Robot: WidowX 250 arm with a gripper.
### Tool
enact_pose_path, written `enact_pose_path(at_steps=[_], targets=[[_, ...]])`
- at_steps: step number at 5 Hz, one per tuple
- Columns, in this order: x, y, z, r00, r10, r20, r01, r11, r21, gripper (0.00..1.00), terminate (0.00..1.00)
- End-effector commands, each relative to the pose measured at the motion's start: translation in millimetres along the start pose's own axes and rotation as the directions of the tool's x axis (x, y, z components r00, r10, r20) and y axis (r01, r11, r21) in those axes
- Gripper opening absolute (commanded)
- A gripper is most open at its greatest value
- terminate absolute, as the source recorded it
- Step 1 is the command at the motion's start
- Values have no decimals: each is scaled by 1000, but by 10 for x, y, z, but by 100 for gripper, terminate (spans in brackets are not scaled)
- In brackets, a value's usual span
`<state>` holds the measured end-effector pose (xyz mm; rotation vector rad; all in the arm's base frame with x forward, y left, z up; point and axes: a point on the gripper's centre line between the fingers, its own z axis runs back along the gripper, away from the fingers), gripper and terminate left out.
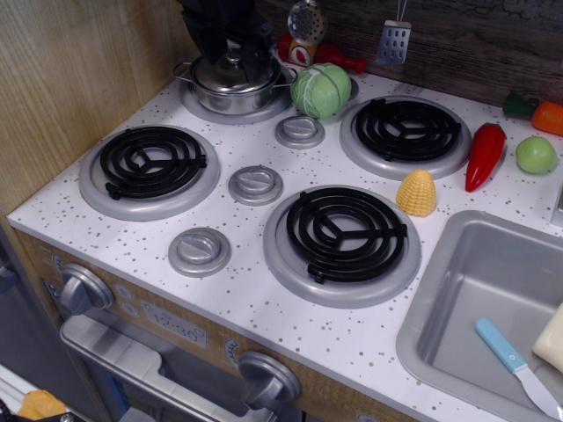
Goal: Take lid off pot or pan
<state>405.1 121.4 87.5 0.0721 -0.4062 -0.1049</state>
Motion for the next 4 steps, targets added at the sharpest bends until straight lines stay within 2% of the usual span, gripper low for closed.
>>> enact_pose_path(at_steps=[1, 4], targets=[[311, 281, 16, 990, -109, 85, 109, 994, 10, 100, 0], [403, 418, -155, 981, -175, 82, 180, 982, -52, 100, 0]])
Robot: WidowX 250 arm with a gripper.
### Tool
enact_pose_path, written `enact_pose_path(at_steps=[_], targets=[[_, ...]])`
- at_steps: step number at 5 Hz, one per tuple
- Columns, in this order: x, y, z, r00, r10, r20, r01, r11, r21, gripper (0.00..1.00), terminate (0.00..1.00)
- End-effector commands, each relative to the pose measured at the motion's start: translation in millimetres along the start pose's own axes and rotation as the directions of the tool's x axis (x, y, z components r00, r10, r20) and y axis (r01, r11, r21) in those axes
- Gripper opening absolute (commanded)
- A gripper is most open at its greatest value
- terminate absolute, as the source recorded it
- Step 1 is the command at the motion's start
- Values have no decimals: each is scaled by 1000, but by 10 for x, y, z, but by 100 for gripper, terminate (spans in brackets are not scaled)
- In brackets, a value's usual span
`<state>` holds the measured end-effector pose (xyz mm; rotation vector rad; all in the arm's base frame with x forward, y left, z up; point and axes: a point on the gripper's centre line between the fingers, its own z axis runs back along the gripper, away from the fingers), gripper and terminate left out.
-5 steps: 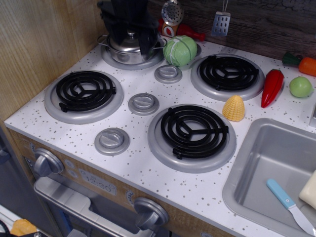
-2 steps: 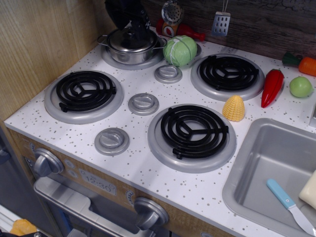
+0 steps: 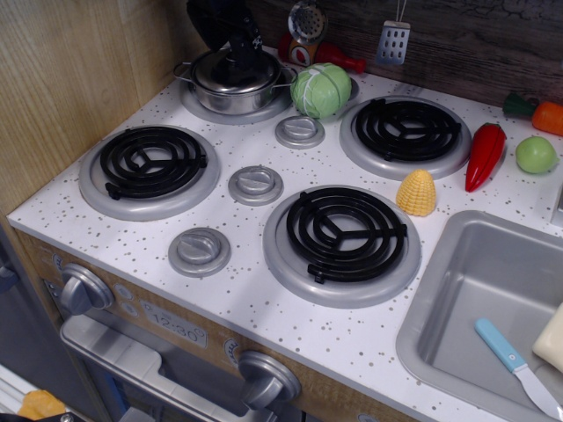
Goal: Take lid off pot or pan
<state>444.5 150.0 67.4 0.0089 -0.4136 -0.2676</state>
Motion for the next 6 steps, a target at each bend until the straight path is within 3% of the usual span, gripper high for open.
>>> enact_pose_path(at_steps=[1, 2, 5, 6], targets=[[149, 133, 136, 998, -38, 49, 37, 999, 23, 100, 0], [182, 137, 133, 998, -44, 44, 43, 999, 27, 0, 0], [321, 76, 382, 998, -54, -12, 55, 997, 48, 0, 0], [352, 23, 529, 998, -57, -40, 60, 995, 80, 0, 0]])
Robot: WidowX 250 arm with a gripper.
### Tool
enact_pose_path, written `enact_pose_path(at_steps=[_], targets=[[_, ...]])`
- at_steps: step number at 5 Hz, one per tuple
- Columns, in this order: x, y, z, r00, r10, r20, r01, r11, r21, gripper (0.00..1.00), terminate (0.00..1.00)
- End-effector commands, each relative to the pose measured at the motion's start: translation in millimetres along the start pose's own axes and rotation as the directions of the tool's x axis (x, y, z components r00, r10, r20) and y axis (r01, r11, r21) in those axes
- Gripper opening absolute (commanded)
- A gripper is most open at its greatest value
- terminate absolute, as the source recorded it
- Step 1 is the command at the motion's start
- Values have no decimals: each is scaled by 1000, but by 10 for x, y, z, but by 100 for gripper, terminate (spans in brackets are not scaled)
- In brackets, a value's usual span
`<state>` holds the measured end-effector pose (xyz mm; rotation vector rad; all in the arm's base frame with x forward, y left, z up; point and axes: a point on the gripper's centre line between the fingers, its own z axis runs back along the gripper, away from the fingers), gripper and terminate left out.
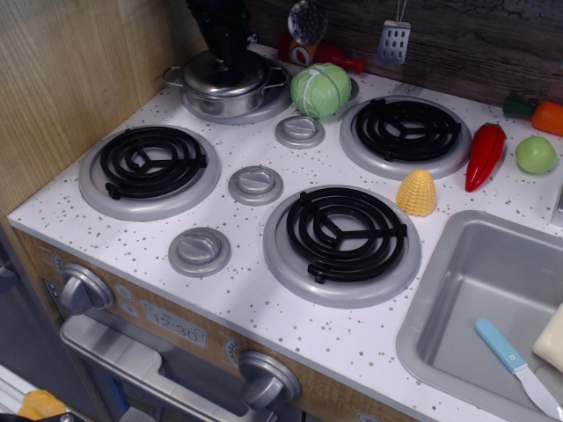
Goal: Take lid off pot or pan
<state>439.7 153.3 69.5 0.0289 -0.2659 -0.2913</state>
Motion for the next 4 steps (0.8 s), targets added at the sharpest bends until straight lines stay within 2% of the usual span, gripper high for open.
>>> enact_pose_path(at_steps=[1, 3, 4], targets=[[269, -74, 654, 996, -4, 86, -6, 993, 114, 0, 0], [69, -209, 815, 996, 46, 82, -58, 987, 150, 0, 0], [-126, -307, 786, 992, 97, 85, -108, 985, 138, 0, 0]])
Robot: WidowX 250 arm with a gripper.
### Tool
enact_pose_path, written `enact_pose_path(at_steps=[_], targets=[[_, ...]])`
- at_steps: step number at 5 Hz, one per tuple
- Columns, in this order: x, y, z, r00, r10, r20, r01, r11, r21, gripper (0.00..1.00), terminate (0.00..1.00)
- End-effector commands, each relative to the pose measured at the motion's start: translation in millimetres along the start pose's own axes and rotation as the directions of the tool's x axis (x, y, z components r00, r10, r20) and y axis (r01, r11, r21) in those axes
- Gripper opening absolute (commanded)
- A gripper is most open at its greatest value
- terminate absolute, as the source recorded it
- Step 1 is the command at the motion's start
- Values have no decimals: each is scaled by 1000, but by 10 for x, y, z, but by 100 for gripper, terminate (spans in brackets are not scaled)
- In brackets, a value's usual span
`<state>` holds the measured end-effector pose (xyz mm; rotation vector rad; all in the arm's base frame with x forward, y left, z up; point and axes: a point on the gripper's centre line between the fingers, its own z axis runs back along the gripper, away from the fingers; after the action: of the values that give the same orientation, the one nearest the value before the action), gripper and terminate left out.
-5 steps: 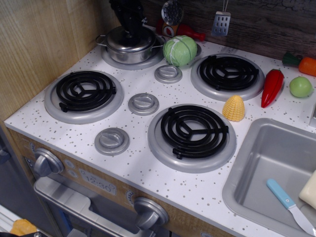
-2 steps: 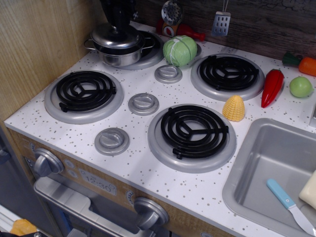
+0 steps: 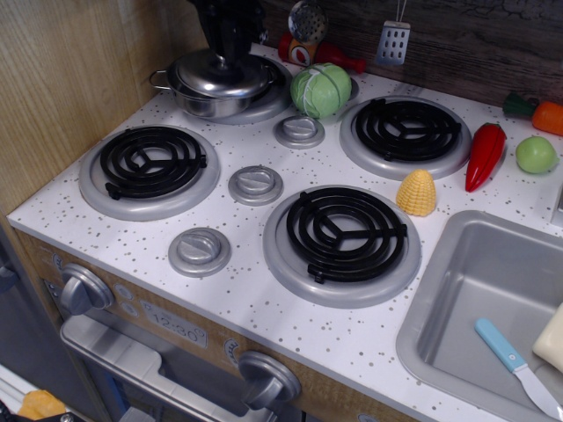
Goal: Take lid off pot or pan
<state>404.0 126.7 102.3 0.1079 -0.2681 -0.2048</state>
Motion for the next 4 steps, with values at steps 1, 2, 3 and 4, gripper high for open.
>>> enact_pose_path(at_steps=[1, 2, 3, 4], targets=[[-191, -52, 333, 993, 83, 90, -86, 996, 34, 0, 0], [-445, -196, 315, 985, 135, 109, -140, 989, 40, 0, 0], [-687, -229, 169, 980, 116, 160, -128, 990, 67, 0, 0], [-840, -93, 71, 981, 95, 169, -105, 993, 49, 0, 0]])
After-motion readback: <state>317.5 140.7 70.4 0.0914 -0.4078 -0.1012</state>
